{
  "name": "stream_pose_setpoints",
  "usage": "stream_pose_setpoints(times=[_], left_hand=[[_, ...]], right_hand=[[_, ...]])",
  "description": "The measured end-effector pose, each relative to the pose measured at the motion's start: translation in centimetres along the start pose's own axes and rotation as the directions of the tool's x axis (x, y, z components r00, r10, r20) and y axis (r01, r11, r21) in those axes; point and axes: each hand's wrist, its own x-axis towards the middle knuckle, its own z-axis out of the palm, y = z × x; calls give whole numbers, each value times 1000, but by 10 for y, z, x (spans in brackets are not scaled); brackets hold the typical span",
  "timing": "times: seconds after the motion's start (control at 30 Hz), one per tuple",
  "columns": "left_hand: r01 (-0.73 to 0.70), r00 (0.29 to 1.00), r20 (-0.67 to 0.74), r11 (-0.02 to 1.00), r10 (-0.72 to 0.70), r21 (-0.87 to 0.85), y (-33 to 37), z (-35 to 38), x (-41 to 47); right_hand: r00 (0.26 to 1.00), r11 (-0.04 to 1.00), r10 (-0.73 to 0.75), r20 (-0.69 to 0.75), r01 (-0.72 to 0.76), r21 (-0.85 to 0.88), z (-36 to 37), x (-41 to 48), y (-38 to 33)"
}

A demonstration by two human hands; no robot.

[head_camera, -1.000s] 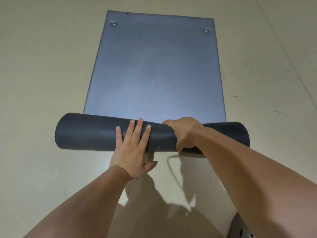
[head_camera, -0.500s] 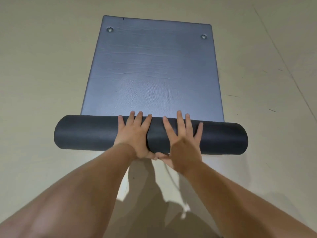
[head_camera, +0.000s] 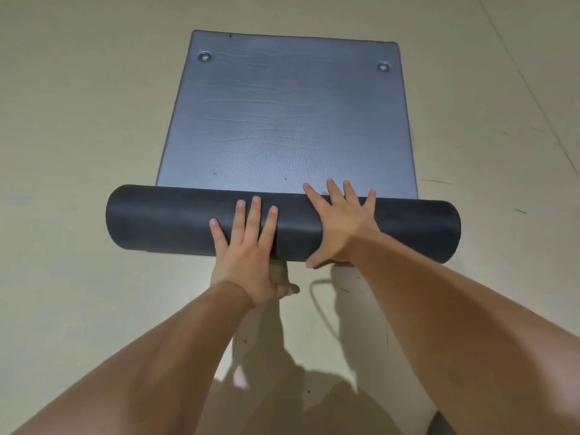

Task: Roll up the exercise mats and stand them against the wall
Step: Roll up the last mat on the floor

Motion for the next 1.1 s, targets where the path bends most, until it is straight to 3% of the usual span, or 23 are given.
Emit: stream_pose_setpoints(times=[0.13, 0.3, 0.4, 0.5, 0.83, 1.0, 1.1], left_hand=[[-20, 998, 58, 1000, 20, -12, -7, -8, 35], [-43, 996, 78, 999, 44, -17, -14, -22, 68], [-37, 999, 30, 999, 37, 9, -15, -21, 77], [-49, 998, 32, 999, 49, 13, -16, -25, 85], [-89, 964, 250, 996, 90, -16, -11, -41, 43], [-104, 858, 499, 992, 125, -70, -10, -54, 15], [-107, 883, 448, 990, 139, -96, -13, -46, -10]], right_hand=[[955, 986, -103, -277, 61, -154, 35, -25, -1], [969, 981, 16, -248, -62, -181, 38, -11, -7], [991, 979, 4, -130, -30, -200, 13, 9, -8], [993, 987, -9, -116, -10, -162, 2, 17, -4], [994, 993, -73, 76, 80, -85, 2, -18, -10], [935, 987, -163, 316, 151, 62, -5, -49, -12], [919, 984, -175, 353, 160, 72, 2, -66, -16]])
